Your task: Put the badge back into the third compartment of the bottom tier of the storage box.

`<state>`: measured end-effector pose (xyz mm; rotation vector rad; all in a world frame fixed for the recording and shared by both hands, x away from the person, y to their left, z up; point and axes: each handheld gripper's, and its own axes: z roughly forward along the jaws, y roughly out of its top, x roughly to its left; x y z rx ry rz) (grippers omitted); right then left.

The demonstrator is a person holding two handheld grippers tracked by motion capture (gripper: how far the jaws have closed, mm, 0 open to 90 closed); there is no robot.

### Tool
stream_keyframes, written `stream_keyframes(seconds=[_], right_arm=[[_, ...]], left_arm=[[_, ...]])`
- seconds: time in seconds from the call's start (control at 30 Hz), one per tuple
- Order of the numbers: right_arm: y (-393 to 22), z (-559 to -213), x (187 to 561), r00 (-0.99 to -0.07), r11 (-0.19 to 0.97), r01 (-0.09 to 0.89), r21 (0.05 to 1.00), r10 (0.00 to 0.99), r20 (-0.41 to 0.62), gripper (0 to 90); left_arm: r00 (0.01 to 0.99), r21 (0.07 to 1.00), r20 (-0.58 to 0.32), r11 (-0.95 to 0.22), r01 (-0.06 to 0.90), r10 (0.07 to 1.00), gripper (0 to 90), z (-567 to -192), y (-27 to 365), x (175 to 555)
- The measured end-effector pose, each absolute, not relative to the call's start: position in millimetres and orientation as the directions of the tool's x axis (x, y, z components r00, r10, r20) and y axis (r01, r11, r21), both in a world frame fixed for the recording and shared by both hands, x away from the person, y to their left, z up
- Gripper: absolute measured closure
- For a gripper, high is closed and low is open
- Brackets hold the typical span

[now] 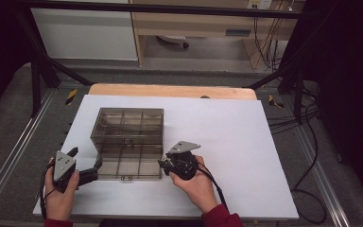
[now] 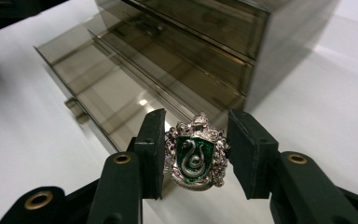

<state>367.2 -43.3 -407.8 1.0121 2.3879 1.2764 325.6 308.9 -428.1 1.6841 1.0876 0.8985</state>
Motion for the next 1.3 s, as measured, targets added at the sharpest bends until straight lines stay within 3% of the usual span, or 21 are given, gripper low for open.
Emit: stream_keyframes(seconds=[0.43, 1.3], right_arm=[[-13.2, -408.1, 370.9, -0.763, 0.392, 0.433, 0.812, 0.639, 0.098, 58.8], [-0.3, -414.9, 372.9, -0.77, 0.42, 0.439, 0.794, 0.631, 0.092, 58.8]], left_arm=[[0.344, 0.948, 0.083, -0.18, 0.261, 0.935, 6.5, -428.3, 309.7, 325.8], [0.344, 0.949, 0.091, -0.186, 0.254, 0.935, 6.8, -428.6, 308.9, 325.7]])
